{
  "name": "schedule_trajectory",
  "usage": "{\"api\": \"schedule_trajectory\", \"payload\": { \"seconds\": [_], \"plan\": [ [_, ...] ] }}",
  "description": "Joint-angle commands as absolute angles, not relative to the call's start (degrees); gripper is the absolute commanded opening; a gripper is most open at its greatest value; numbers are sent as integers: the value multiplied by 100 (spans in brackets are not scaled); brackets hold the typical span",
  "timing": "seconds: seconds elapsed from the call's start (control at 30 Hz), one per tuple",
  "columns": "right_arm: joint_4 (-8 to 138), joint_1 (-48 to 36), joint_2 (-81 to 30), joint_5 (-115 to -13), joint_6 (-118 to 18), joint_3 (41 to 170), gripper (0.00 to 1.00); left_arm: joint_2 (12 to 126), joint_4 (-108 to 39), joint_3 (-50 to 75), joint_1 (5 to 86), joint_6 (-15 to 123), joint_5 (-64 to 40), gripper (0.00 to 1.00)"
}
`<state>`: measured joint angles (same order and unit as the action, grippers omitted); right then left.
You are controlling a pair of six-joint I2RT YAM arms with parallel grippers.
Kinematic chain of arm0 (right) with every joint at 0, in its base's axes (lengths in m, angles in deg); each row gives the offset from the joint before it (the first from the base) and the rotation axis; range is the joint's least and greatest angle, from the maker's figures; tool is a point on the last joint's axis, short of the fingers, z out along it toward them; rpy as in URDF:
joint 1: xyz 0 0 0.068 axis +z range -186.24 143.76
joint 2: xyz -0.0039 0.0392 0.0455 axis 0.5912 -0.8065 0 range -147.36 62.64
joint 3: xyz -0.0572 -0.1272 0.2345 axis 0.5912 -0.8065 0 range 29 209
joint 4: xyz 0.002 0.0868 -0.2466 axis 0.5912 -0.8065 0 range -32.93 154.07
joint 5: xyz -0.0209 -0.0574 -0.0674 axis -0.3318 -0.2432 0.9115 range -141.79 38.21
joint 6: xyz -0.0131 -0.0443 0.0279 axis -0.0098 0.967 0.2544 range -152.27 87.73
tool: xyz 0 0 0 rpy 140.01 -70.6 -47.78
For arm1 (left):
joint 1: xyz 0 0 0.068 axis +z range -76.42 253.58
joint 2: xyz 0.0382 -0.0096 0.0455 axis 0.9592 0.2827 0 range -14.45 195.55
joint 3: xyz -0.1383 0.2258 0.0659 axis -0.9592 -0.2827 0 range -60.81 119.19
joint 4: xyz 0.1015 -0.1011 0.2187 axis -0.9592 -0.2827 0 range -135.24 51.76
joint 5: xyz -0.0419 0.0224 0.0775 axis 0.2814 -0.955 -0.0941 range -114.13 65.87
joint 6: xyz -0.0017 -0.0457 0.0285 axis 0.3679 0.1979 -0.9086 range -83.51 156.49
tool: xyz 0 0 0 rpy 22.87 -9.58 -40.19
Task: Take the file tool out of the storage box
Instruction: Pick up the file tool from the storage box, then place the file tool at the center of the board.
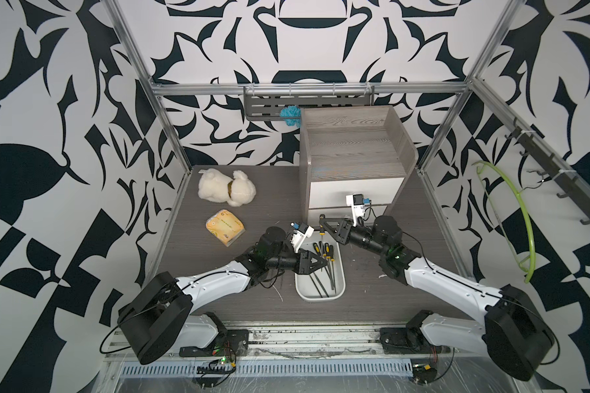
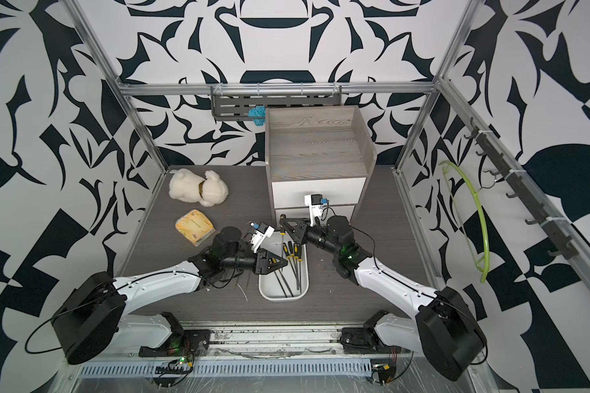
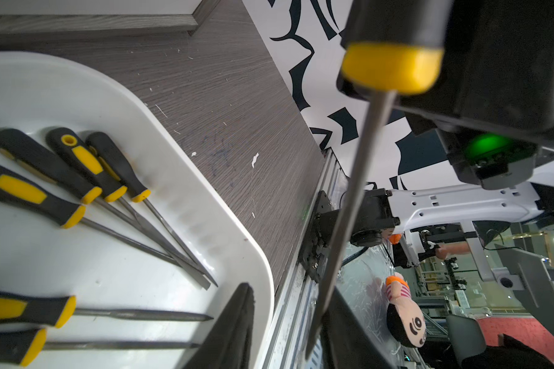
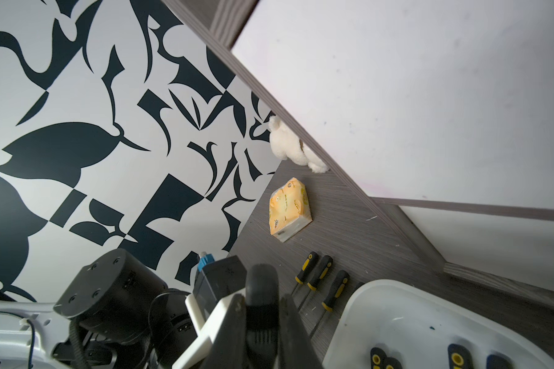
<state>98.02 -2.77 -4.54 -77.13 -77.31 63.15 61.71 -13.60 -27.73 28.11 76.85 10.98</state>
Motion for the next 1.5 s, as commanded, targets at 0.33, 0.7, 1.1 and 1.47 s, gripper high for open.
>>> {"api": "schedule_trajectory", "payload": {
  "seconds": [0.33, 0.7, 1.1, 1.47],
  "plan": [
    [10099, -235, -303, -7527, -7544, 6329, 0, 6114, -1317, -2645, 2753, 7596, 1201, 15],
    [9973, -231, -277, -7795, -7593, 6358, 37, 5633, -2281, -2518, 2753, 7201, 685, 0],
    [7235, -232, 390, -7399, -6023, 7033, 40, 5372, -8830, -794, 2739, 7343, -4190, 0],
    [7270, -237, 664, -7262, -6018, 6846, 40, 7164, -10735, -389, 3672, 7501, -4583, 0]
  ]
}}
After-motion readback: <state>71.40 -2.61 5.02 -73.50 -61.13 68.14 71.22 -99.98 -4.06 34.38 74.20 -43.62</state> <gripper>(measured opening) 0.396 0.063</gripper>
